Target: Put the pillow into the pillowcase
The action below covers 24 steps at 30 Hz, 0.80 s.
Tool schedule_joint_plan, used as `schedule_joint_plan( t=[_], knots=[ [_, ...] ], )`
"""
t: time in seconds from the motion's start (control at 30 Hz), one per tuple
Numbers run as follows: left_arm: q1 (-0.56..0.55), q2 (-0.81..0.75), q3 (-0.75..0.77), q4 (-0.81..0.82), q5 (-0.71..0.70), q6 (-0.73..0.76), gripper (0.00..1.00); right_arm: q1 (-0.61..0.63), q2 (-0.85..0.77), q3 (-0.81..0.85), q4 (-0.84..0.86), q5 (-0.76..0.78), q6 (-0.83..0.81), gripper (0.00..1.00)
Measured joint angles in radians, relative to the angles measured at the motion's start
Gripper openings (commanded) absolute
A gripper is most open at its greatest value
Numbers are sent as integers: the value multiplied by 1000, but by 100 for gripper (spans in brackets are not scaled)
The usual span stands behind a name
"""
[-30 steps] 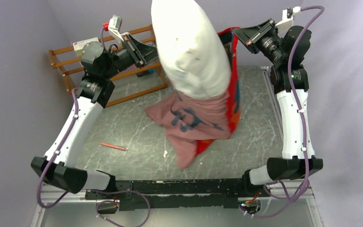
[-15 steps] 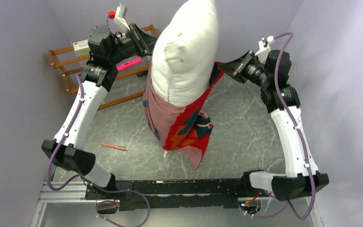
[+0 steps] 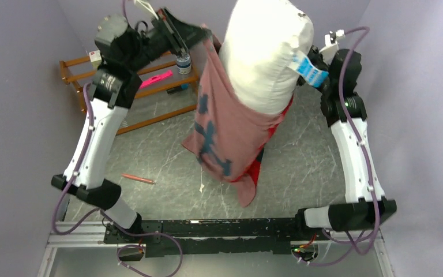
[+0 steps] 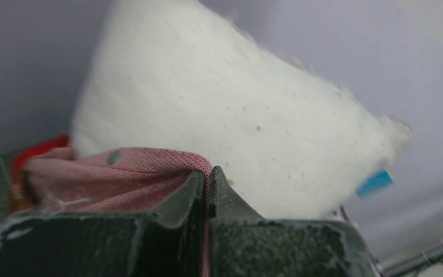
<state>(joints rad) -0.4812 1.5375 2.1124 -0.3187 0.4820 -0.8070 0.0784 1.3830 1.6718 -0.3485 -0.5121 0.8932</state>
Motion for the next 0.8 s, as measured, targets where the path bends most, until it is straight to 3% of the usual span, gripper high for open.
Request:
schedule_joint_plan(
  t=[0.07, 0.13, 0.37, 0.47, 0.53, 0.6, 0.8],
  knots=[
    [71, 84, 115, 14, 24, -33, 5, -3, -76, -77, 39, -6, 52, 0],
    [127, 107, 98, 67, 45, -79, 5, -5, -107, -56, 43, -31, 92, 0],
    [163, -132, -418, 244, 67, -190, 5, -41, 79, 377, 58, -43, 177, 0],
    [114, -327, -652, 298, 62, -230, 5, -66, 180, 508, 67, -36, 199, 0],
    [64, -409, -726, 297, 74, -246, 5, -72, 220, 528, 72, -32, 200, 0],
    [37, -399, -676, 267, 88, -223, 5, -73, 216, 478, 78, -33, 194, 0],
    [108, -20, -117, 164, 102, -167, 5, -51, 37, 182, 23, -62, 130, 0]
  ],
)
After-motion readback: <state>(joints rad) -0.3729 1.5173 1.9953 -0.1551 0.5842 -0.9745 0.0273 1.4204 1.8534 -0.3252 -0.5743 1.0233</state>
